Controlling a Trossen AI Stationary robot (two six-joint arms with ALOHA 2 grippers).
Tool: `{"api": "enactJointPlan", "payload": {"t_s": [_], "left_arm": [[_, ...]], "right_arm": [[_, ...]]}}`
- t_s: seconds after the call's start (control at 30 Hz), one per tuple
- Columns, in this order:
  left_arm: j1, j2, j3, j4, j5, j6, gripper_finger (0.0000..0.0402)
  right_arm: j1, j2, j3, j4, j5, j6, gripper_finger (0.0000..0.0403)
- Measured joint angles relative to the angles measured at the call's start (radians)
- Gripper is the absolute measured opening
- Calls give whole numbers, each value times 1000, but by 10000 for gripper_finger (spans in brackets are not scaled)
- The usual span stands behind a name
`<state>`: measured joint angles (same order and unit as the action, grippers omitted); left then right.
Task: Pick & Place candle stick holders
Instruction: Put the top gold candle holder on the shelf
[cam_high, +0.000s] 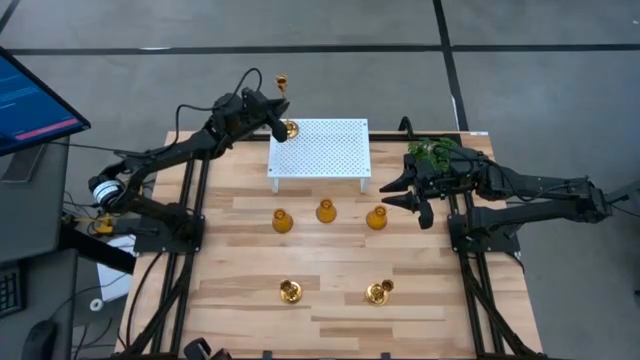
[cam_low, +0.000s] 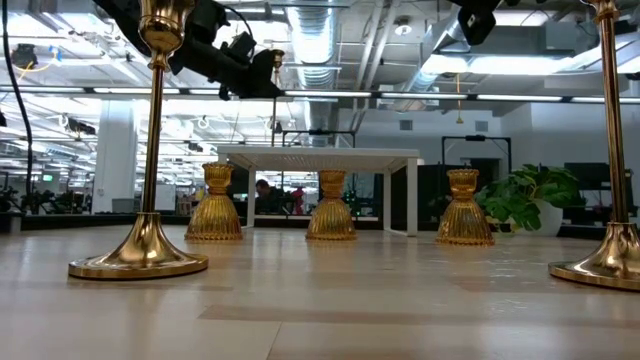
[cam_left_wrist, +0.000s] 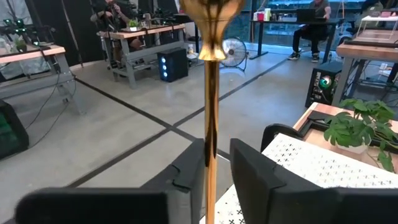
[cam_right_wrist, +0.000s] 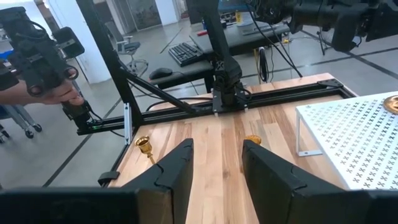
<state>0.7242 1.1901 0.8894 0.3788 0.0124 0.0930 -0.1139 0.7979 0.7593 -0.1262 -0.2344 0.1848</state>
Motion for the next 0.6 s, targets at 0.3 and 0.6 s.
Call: {"api": "enactJointPlan", "payload": {"t_s": [0.3, 0.6], "left_arm": [[-5, -8, 0, 0, 3, 12, 126], [-7, -27, 0, -73, 31, 56, 185]], "right_arm": [[0, 0, 0, 0, 0, 0, 128], [1, 0, 0, 0, 0, 0, 129]]}}
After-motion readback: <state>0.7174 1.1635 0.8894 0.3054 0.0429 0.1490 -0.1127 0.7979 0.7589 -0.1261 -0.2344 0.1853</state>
